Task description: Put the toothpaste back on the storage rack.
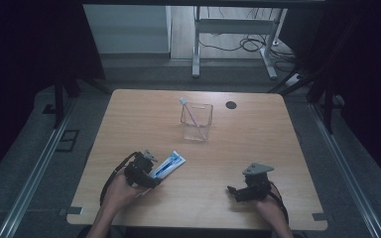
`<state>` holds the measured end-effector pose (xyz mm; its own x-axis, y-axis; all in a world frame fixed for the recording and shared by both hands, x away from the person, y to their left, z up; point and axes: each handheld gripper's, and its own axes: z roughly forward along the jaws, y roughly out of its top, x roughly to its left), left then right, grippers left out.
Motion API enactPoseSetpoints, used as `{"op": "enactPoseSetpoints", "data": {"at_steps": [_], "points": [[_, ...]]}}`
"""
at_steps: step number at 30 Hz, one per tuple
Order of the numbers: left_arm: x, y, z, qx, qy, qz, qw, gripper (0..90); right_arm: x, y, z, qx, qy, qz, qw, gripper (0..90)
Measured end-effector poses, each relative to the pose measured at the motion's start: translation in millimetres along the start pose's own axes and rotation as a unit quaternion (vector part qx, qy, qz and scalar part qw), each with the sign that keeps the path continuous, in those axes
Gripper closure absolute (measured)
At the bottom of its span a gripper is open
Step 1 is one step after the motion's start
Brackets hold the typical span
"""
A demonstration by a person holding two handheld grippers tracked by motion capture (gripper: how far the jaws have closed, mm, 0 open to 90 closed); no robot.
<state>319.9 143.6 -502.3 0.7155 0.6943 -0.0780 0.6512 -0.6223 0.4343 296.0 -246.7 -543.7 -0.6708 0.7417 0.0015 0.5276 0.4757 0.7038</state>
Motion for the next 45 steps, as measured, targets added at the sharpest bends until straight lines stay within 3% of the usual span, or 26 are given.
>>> {"op": "enactPoseSetpoints", "data": {"at_steps": [9,24,32,45], "points": [[0.3,19.7,7.5,0.046,-0.002,0.011,0.9989,41.9,0.0,0.0,0.0,0.000,0.000,0.000,1.0000,1.8],[3.3,46.3,20.2,0.114,-0.006,0.017,0.9933,45.7,-0.2,0.0,-0.1,0.001,0.000,-0.001,1.0000,1.8],[2.9,48.7,21.7,0.122,-0.006,0.015,0.9923,48.7,-0.3,0.0,0.0,0.000,0.000,-0.001,1.0000,1.8],[1.7,46.7,13.3,0.104,-0.008,0.019,0.9944,69.7,-0.2,0.0,0.0,0.000,0.000,-0.001,1.0000,1.8]]}}
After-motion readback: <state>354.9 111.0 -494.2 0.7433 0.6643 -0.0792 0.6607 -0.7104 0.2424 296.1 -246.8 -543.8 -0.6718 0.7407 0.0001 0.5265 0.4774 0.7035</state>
